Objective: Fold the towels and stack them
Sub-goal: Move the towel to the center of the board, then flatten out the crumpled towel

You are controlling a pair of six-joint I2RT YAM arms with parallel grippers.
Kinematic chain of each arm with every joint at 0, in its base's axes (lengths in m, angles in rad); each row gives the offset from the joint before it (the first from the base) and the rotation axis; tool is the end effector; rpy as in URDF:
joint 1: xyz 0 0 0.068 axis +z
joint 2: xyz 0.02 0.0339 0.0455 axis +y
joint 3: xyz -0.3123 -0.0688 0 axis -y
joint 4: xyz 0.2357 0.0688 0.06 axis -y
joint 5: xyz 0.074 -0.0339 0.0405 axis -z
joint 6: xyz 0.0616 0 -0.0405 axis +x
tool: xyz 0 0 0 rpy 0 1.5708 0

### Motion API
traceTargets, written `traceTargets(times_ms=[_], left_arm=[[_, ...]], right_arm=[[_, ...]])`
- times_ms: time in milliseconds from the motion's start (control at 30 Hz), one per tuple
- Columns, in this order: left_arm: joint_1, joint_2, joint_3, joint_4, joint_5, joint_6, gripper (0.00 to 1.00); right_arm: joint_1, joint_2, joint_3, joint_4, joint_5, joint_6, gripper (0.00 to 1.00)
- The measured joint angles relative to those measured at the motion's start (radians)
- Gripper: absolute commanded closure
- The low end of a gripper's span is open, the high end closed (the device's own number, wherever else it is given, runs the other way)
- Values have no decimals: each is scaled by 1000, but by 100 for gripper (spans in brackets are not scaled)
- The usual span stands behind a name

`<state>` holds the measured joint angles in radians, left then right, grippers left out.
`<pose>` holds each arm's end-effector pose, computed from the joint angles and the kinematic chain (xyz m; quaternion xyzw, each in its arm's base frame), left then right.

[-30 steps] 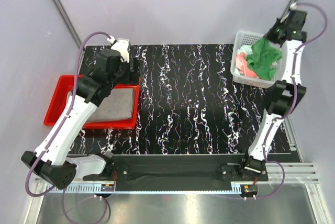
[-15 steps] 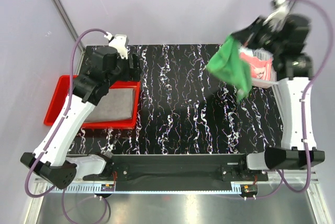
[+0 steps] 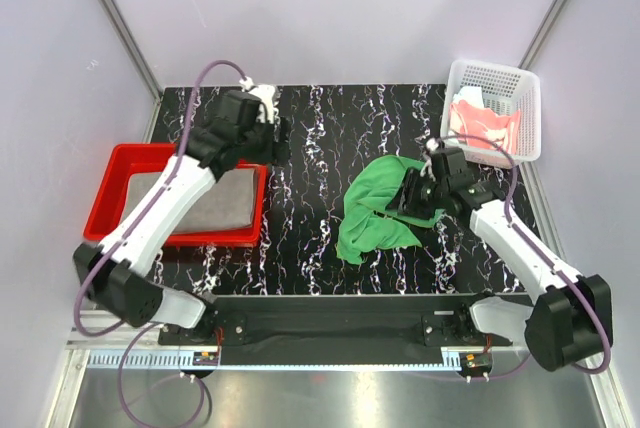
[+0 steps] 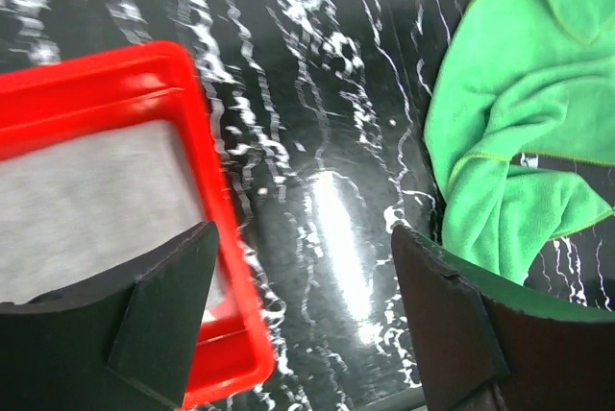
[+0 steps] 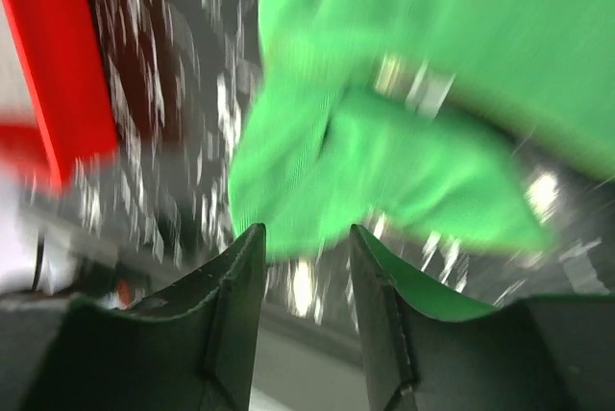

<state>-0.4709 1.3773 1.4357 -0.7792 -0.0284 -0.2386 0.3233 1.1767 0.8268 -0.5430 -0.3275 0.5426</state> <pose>0.2624 -0.1316 0.4041 0.0998 0.9055 -0.1311 0.3911 0.2071 0.0903 0.2744 0.0479 0.9308 0.2772 0.2333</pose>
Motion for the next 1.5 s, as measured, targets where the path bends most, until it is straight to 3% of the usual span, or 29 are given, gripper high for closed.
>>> traceTargets(times_ms=[200, 333, 433, 633, 833, 967, 1000, 1100, 1233, 1433, 1467, 1500], left_arm=[[-89, 238, 23, 77, 78, -53, 27], [-156, 392, 54, 117, 100, -74, 28], [-203, 496, 90, 136, 117, -86, 28], [-269, 559, 50, 239, 182, -106, 26], [-290, 591, -36, 406, 291, -150, 28], [-290, 651, -45, 463, 328, -182, 44], [-290, 661, -45, 472, 332, -190, 67], [-289, 662, -47, 483, 333, -208, 99], [-291, 602, -126, 473, 285, -230, 100], [-333, 240, -435, 350, 175, -367, 98], [-362, 188, -465, 339, 155, -397, 72], [-392, 146, -488, 335, 142, -426, 57]], right_arm=[[-150, 129, 190, 43, 255, -41, 58], [-290, 239, 194, 68, 289, -40, 57], [-327, 286, 173, 75, 290, -36, 57], [-318, 253, 134, 72, 254, -41, 55], [-317, 80, 66, 61, 167, -37, 54], [-317, 16, 25, 40, 120, -27, 53], [-317, 12, 23, 34, 113, -26, 52], [-317, -3, 14, 26, 75, -25, 52], [-317, -39, -3, 25, 26, -21, 55], [-317, -56, -55, 56, -11, -6, 53], [-317, -48, -65, 55, -18, -3, 53], [-317, -37, -74, 56, -26, 2, 53]])
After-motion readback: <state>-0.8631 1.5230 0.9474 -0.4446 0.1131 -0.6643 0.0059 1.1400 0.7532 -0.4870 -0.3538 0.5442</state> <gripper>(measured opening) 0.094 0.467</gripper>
